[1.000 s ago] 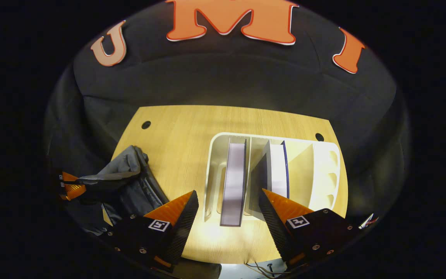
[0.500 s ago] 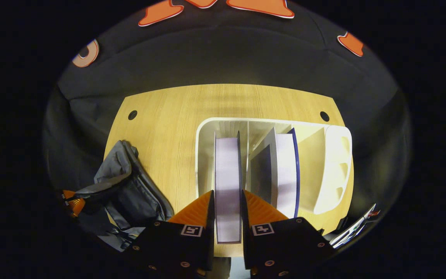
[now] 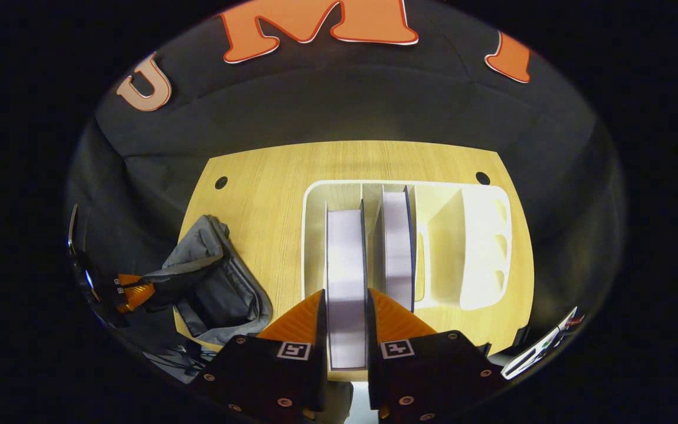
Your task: Open the schoolbag, grab two books from the bookshelf and put them into the schoolbag.
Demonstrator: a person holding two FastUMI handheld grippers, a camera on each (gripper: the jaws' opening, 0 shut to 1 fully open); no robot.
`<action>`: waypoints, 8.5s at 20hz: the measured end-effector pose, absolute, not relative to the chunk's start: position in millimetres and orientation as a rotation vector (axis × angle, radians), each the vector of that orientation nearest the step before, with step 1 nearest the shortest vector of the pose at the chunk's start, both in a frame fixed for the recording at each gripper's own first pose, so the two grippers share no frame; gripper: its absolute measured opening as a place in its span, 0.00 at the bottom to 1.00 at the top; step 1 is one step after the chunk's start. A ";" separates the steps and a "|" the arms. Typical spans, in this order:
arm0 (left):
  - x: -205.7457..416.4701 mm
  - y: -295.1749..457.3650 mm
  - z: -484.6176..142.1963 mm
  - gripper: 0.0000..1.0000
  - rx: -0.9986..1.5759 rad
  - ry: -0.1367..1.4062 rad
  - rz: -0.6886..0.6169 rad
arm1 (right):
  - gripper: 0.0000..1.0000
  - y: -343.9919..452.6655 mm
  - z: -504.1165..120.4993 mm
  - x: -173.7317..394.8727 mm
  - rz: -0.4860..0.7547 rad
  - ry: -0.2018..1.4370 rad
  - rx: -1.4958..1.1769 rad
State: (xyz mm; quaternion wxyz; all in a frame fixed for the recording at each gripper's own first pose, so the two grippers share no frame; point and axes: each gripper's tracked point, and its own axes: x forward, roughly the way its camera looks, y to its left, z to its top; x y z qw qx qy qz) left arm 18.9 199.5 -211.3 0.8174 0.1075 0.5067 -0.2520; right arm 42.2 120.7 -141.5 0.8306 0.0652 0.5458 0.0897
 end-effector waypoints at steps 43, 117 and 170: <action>31.8 236.7 -192.0 0.02 0.081 0.993 -0.302 | 0.27 276.4 -165.1 -76.4 0.491 1.021 1.059; -19.9 185.9 -248.1 0.03 -0.041 1.027 -0.196 | 0.87 104.1 -168.6 83.5 0.237 1.058 0.085; -24.8 209.6 -242.1 0.03 0.207 0.992 -0.477 | 0.30 128.7 -160.8 -101.1 -0.051 1.066 0.558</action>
